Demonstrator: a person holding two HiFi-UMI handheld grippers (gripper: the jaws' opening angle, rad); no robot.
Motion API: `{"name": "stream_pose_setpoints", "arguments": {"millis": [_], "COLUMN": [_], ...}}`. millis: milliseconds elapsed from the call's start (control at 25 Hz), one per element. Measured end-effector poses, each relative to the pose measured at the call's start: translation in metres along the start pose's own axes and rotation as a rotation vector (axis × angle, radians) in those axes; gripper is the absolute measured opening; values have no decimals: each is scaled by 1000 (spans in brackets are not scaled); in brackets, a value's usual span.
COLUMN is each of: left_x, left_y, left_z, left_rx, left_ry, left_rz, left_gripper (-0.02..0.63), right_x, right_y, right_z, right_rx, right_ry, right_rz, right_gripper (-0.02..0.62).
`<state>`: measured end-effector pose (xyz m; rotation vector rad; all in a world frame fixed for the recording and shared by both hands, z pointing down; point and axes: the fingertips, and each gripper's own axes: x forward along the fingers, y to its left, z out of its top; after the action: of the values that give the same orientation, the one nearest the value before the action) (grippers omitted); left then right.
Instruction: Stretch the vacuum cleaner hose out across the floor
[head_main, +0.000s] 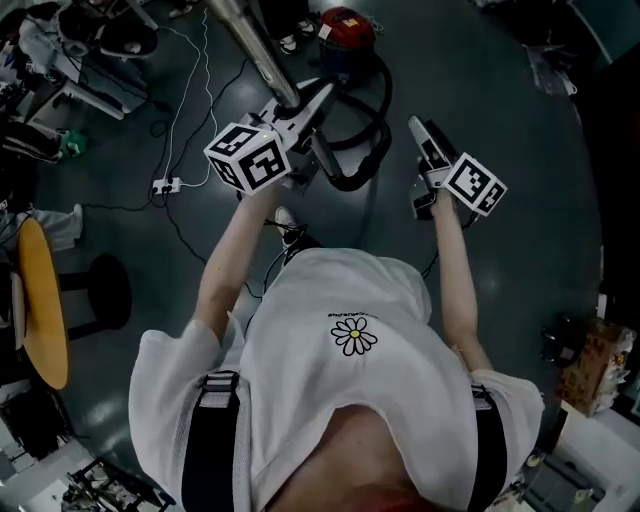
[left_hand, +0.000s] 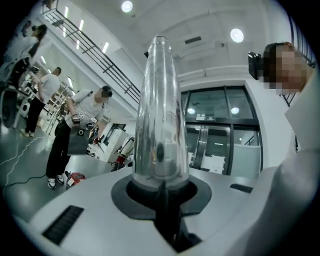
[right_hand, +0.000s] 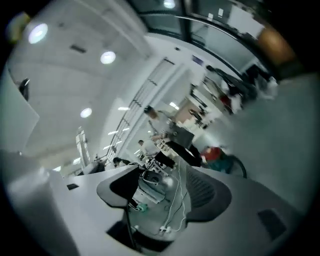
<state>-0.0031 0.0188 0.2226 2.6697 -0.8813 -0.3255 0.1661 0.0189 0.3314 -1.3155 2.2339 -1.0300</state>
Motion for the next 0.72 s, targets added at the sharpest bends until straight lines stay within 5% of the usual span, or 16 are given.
{"name": "stream_pose_setpoints", "arguments": {"millis": [240,360,560,720], "left_x": [-29,-39,-59,-53], "left_y": [25,38,70,75], "left_z": [21,31,25,7], "left_rx": [-126,-207,-415,-516], "left_ry": [-157,-239,-343,-346], "left_rz": [74,93,192,167], "left_gripper": [60,60,60,60], "right_x": [-10,-10,9,34], "right_y": [-97,-107,-70,-40], "right_z": [-133,-173,-171,-146], "right_rx": [744,906,1137,1328], "right_ry": [101,150,74,-68], "right_rz": [-128,-113,134,330], "right_gripper": [308,308,308,308]}}
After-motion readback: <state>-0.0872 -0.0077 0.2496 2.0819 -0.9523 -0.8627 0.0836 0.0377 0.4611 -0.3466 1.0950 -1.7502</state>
